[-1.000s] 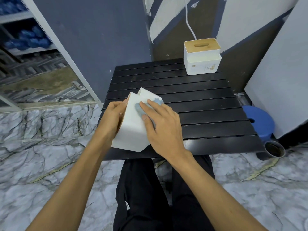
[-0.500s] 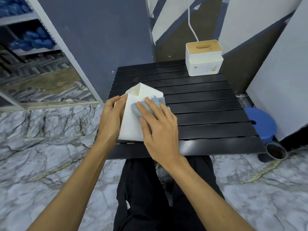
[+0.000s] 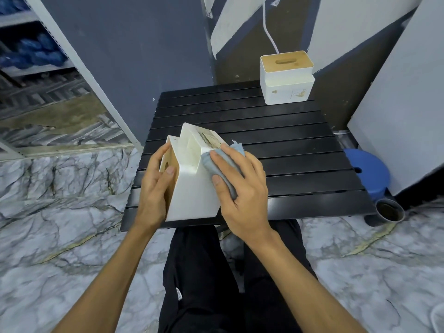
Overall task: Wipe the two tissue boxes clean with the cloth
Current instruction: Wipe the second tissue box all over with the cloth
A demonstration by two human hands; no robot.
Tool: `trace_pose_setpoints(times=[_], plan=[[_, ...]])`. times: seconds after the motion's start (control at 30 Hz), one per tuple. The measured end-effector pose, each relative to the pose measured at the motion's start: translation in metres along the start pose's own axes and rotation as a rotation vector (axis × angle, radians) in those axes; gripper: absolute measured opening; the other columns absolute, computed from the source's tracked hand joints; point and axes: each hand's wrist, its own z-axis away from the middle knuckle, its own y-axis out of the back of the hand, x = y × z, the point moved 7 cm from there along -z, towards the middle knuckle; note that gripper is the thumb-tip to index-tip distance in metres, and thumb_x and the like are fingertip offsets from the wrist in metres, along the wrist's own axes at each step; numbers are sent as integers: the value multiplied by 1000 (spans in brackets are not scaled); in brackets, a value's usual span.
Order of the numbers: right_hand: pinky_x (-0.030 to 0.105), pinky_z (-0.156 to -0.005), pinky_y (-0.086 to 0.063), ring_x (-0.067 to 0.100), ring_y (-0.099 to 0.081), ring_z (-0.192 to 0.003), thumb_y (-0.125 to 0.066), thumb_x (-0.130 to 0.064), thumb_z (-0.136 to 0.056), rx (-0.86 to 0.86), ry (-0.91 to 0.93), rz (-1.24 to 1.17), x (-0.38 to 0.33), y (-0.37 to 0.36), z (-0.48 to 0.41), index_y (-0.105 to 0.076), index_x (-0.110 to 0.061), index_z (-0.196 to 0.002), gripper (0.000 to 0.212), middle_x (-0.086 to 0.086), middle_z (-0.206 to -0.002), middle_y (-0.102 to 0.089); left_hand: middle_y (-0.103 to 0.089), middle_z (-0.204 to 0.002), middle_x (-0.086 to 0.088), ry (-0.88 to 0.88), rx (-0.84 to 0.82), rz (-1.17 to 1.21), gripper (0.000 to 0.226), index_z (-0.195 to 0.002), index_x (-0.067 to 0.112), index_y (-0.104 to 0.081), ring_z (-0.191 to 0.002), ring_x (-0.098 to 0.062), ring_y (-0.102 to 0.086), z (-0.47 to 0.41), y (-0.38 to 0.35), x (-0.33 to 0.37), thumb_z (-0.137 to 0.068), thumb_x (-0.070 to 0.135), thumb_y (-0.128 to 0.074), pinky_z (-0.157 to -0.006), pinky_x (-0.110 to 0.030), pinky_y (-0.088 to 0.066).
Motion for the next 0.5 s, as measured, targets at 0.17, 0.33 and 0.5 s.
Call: trace_pose_setpoints(times=[0.17,0.33,0.5], plan=[[45,-100,-43,27,-45,-129,-57,-24,-96,-26,45,29,-6,-1,11,-62,-19,-130,34,2,-139,-56,-60,-136,10,135,43,-38,55,-141,41,-49,-122,-17,-61,-7,4,-6,-91,62,-46,-103,-49,-49],[41,-97,-42,28,-49,-126,-61,-22,-95,-26,116,162,-10,-6,21,-65,-20,-127,33,3,-138,-57,-63,-126,14,47,162,-69,38,-141,25,-53,-107,3,-63,-5,-1,4,-107,32,-39,-80,-11,-49],[41,-94,-42,26,-53,-123,-61,-21,-96,-8,137,194,-5,-7,16,-63,-21,-129,33,1,-135,-59,-58,-137,10,17,132,-74,40,-146,23,-48,-116,2,-60,-2,-5,-4,-108,29,-38,-84,-10,-47]])
